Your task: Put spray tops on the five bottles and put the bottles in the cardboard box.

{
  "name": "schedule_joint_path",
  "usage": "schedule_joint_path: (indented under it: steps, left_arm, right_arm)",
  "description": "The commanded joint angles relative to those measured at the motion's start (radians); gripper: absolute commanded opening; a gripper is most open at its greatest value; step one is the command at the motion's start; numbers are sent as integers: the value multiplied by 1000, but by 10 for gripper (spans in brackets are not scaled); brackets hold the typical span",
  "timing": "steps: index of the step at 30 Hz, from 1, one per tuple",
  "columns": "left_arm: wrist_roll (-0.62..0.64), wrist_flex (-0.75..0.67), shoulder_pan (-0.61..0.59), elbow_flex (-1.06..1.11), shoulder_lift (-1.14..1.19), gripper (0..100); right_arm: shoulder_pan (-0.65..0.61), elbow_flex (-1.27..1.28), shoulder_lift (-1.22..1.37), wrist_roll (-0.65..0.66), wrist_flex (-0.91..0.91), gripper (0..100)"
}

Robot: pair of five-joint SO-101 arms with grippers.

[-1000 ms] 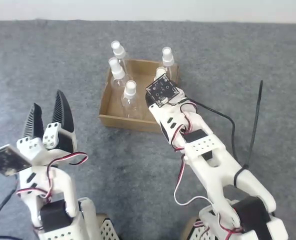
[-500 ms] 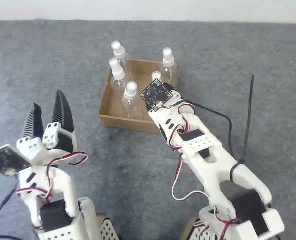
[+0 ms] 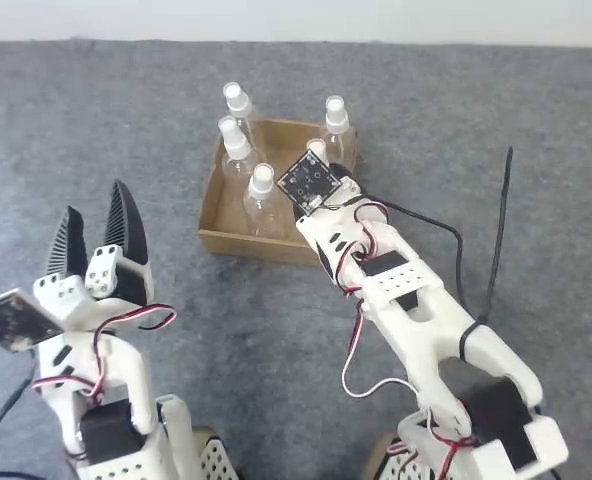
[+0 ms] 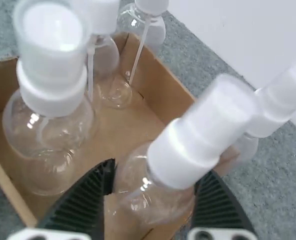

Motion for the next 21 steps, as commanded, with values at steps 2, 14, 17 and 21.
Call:
schedule_joint_path:
  steps: [2, 14, 17, 21]
  left_arm:
    - [5, -32, -3, -10, -14, 210]
    - [5, -34, -3, -10, -14, 210]
    - [5, -34, -3, -10, -14, 210]
    - [5, -34, -3, -10, -14, 210]
  right_arm:
    - [10, -44, 1, 12, 16, 171]
    - [10, -43, 1, -74, 19, 304]
    - [10, -43, 1, -75, 19, 306]
    - [10, -41, -2, -75, 19, 306]
